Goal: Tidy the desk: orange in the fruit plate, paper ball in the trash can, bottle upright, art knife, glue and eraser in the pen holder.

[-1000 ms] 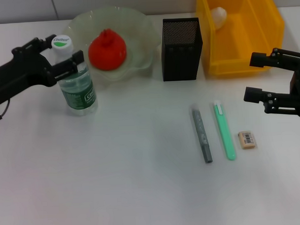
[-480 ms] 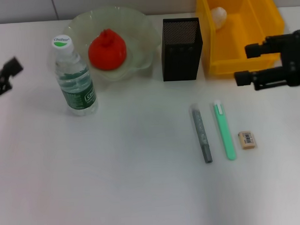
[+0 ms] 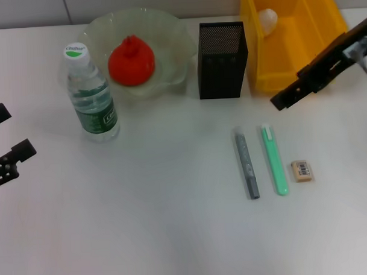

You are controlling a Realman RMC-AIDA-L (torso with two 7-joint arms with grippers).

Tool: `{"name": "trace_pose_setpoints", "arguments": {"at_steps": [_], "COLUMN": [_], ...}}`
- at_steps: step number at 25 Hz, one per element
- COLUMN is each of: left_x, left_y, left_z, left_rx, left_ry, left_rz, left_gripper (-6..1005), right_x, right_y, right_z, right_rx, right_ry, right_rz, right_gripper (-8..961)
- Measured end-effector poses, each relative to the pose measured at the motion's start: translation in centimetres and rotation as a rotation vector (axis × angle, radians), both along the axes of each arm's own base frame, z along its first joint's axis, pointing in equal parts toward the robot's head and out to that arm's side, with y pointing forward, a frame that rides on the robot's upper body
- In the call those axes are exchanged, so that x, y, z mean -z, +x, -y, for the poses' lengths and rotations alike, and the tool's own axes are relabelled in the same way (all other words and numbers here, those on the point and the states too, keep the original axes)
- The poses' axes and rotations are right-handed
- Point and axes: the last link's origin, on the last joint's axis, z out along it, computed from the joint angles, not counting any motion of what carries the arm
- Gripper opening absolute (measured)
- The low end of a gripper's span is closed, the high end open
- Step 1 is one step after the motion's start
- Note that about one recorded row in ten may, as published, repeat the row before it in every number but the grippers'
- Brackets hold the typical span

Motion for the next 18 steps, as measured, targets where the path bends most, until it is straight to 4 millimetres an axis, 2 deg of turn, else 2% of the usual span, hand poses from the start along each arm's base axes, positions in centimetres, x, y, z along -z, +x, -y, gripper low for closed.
{"name": "trace_pose_setpoints", "arguments": {"at_steps": [2, 3, 7, 18], "left_x": [-0.2, -0.2, -0.6, -0.6], "left_y": [0.0, 0.0, 0.4, 0.5], "left_z": [0.2, 0.2, 0.3, 0.0], "left_rx": [0.012, 0.012, 0.047, 0.069], "left_ry": [-0.007, -0.007, -0.020, -0.010], "left_rz": [0.002, 0.002, -0.005, -0.018], "left_gripper": [813, 813, 813, 813], "right_x": [1.5, 1.5, 3.6, 7.3], "right_y": [0.5, 0.5, 2.1, 4.7], "right_z": [-1.0, -1.0, -2.4, -3.9], "right_rx": [0.134, 0.134, 0.260, 0.340], "right_ry": [-0.044, -0.044, 0.002, 0.061], "right_rz": [0.055, 0.055, 0.150, 0.196], "right_gripper": [782, 782, 782, 782]}}
